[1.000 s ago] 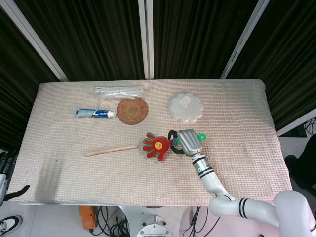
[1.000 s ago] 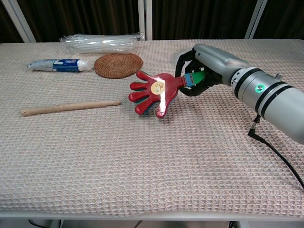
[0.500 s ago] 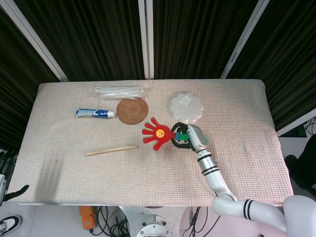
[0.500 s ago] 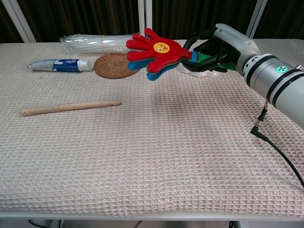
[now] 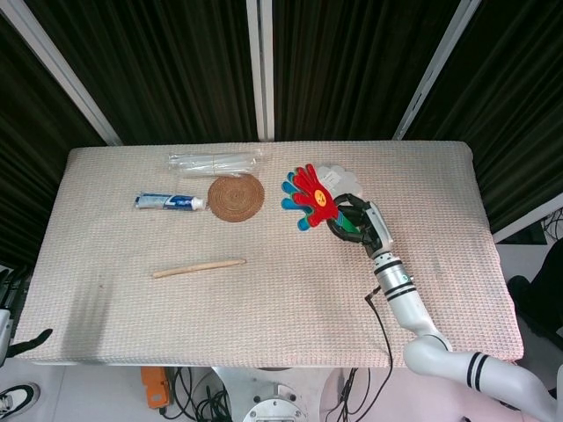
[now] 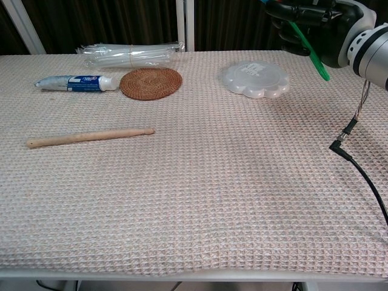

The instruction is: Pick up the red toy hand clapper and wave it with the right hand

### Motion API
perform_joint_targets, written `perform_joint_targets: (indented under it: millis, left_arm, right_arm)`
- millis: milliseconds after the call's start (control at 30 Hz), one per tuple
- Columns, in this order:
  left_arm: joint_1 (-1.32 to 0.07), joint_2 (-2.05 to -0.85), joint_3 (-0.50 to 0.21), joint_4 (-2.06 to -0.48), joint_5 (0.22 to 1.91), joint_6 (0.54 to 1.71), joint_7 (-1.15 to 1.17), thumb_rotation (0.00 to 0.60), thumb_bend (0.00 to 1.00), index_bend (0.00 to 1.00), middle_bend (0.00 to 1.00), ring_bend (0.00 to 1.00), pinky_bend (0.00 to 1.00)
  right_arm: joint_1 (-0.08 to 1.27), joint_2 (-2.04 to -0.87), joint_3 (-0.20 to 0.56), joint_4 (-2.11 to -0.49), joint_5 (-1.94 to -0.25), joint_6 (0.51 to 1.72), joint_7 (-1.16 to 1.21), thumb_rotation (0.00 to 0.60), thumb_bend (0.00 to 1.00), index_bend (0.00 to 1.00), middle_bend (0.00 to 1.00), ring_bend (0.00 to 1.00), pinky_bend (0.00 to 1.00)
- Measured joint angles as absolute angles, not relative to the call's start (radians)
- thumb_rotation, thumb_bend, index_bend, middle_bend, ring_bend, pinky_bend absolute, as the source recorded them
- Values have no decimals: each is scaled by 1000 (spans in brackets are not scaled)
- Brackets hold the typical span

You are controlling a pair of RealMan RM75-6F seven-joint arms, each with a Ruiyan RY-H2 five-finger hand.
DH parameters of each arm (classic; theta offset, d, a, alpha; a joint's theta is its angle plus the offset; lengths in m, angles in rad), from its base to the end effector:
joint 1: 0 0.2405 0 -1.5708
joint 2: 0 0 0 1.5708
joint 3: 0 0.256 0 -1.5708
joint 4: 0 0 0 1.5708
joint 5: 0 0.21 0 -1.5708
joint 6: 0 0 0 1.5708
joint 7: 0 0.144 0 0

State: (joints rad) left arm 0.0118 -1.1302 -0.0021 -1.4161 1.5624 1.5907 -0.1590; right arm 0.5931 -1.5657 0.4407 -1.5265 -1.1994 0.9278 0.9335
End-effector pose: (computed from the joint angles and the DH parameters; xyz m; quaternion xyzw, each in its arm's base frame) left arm -0.3503 0.1403 0.1791 -0.5882 -0.3775 -0.3822 0.6045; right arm -0.1343 -0.3590 0.0218 0.2971 -0.7190 0.6230 0.0814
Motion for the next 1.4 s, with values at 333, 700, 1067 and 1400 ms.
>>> perform_joint_targets:
  millis: [333,700,1067,1400]
  left_arm:
    - [13,-1128,-1,-1418,1562,1590,-160,600,95,43,34,0,31]
    - [9,-1128,-4,-1422,1562,1588,-153,600,95,43,34,0,31]
    - [10,-1126,-3,-1423,1563,1591,-154,600,95,43,34,0,31]
    - [7,-1126,-5,-1422,1562,1588,-154,600,95,43,34,0,31]
  right_arm:
    - [649,-1512,322,-1450,-1350,880,385,600,477,1000,836,874,1000]
    - [677,-1461,295,-1520,-1295,855,-103,600,496,1000,836,874,1000]
    - [639,-1409,366,-1602,-1333,861,687,600,513,1000,836,874,1000]
    - [616,-1355,405,-1594,-1424,873,1621,600,519,1000,840,875,1000]
